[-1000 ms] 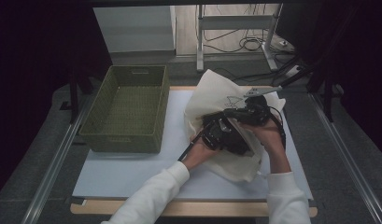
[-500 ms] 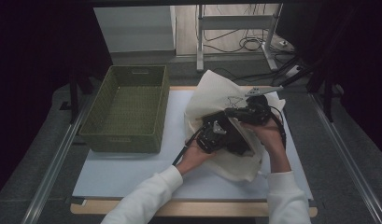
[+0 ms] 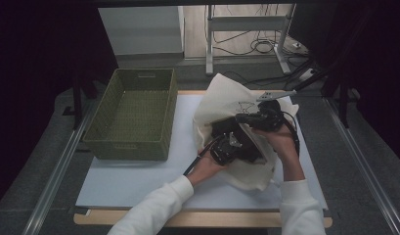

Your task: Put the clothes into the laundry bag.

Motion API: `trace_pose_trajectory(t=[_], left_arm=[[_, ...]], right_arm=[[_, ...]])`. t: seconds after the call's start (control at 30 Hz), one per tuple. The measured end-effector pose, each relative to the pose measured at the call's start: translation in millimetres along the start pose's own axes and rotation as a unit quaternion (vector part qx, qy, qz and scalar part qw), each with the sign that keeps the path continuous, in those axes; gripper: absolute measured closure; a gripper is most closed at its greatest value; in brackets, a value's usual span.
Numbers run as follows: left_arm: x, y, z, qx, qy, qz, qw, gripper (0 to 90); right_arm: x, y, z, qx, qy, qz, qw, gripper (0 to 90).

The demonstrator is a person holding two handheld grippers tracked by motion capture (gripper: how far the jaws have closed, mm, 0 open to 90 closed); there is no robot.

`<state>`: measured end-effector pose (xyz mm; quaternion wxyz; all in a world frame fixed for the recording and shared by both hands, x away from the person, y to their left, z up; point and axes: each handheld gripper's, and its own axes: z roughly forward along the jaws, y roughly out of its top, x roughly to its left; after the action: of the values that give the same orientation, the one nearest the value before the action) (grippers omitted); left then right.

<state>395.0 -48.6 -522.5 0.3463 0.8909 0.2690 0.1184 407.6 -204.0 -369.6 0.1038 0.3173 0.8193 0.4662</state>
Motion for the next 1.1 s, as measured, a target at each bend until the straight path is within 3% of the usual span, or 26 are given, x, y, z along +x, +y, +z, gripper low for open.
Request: trace_pose_trajectory(t=[0.03, 0.1, 0.2, 0.33, 0.57, 0.63, 0.8, 0.83, 0.93, 1.1], left_arm=[[2.3, 0.1, 0.2, -0.002, -0.001, -0.01, 1.0, 90.0], [5.5, 0.8, 1.3, 0.006, 0.025, -0.001, 0.9997, 90.0], [10.4, 1.7, 3.9, 0.003, 0.034, -0.021, 0.9992, 90.0], [11.3, 4.6, 7.0, 0.006, 0.04, -0.021, 0.999, 90.0], [22.9, 9.4, 11.5, 0.012, 0.077, -0.035, 0.9963, 90.0], [25.7, 8.7, 11.4, 0.007, 0.068, -0.048, 0.9965, 90.0], [22.5, 4.2, 6.2, -0.002, 0.049, -0.051, 0.9975, 88.7], [20.4, 2.6, 2.6, -0.006, 0.056, -0.051, 0.9971, 88.4], [16.0, -1.1, -7.8, -0.016, 0.031, -0.047, 0.9982, 88.4], [10.2, -10.1, -37.7, -0.042, 0.017, -0.039, 0.9982, 87.5]], right_arm=[[0.1, 0.1, -0.3, 0.0, 0.0, 0.0, 1.0, 88.0], [0.6, 0.2, -0.5, 0.001, -0.001, -0.001, 1.0, 88.0], [1.4, 0.6, -0.3, 0.001, -0.002, -0.002, 1.0, 88.0], [1.8, 0.8, -0.9, 0.0, -0.004, -0.003, 1.0, 88.0], [1.8, 1.0, -3.5, -0.003, -0.005, -0.003, 1.0, 88.1], [1.5, 0.8, -4.4, -0.003, -0.005, -0.001, 1.0, 88.1], [0.1, 0.2, -3.4, -0.003, -0.003, 0.001, 1.0, 88.1], [-0.1, 0.2, -3.2, -0.003, -0.003, 0.001, 1.0, 88.1], [-0.4, -0.1, -2.4, -0.003, -0.004, 0.001, 1.0, 88.1], [-1.5, -0.7, -1.2, -0.002, -0.003, 0.003, 1.0, 88.0]])
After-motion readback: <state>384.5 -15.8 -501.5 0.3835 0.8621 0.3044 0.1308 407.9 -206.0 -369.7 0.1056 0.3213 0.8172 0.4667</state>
